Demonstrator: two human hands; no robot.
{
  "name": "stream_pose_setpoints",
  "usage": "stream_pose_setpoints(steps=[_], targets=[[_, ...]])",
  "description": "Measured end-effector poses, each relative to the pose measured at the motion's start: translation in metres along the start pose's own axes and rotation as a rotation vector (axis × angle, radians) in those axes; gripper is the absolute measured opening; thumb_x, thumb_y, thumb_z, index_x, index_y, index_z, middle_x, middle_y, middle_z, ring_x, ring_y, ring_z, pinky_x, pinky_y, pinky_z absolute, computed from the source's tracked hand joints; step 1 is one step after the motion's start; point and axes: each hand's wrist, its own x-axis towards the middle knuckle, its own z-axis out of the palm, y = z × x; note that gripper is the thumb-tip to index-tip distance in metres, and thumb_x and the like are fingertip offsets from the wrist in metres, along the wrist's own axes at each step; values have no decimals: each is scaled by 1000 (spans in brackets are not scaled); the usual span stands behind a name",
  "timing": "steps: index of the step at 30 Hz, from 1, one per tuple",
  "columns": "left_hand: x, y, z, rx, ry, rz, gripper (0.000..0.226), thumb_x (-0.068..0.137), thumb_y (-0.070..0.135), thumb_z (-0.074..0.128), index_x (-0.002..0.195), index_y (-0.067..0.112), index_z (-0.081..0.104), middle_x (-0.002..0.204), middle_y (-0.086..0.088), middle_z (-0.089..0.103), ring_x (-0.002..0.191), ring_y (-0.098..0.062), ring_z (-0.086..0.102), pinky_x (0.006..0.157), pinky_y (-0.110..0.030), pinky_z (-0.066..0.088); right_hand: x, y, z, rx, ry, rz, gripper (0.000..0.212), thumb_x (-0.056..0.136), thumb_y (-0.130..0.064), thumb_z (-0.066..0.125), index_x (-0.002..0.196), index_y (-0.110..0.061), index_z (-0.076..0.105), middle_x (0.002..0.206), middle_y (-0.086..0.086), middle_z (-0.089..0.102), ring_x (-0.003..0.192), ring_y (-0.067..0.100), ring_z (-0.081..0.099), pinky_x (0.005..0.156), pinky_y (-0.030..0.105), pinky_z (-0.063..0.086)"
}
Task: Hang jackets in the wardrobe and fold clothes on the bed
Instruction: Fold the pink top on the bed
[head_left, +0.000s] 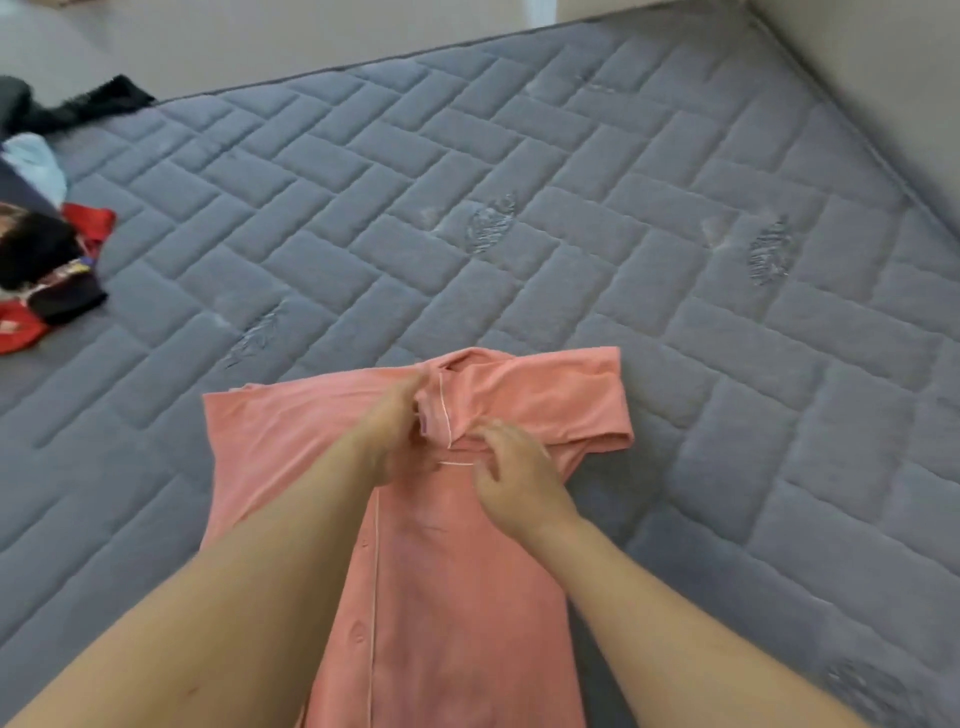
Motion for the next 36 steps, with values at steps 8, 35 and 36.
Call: stream_pose_setpoints(steps=[8, 35, 36], targets=[[63, -28, -5, 55, 356, 166, 28, 88, 7, 53, 112, 1, 64, 114, -22, 66, 84, -29, 61, 72, -34, 48, 16, 48, 12, -482, 119, 393, 62, 96, -35, 45, 152, -16, 26, 162, 8, 15, 149, 25, 10, 119, 44, 6], [129, -50, -185, 1029, 518, 212, 85, 70, 87, 4, 144, 52, -20, 156, 10, -33, 140, -9, -36, 89, -58, -37, 116, 13, 131, -634, 161, 350, 85, 81, -74, 22, 155, -34, 12, 162, 15, 14, 148, 39, 12, 115, 63, 5], [132, -49, -185, 1042, 520, 201, 87, 67, 88, 3, 143, 53, -22, 155, 11, -35, 139, -9, -37, 85, -57, -39, 117, 13, 134, -643, 171, 346, 83, 81, -70, 24, 155, -31, 18, 160, 17, 19, 147, 41, 15, 114, 65, 7]])
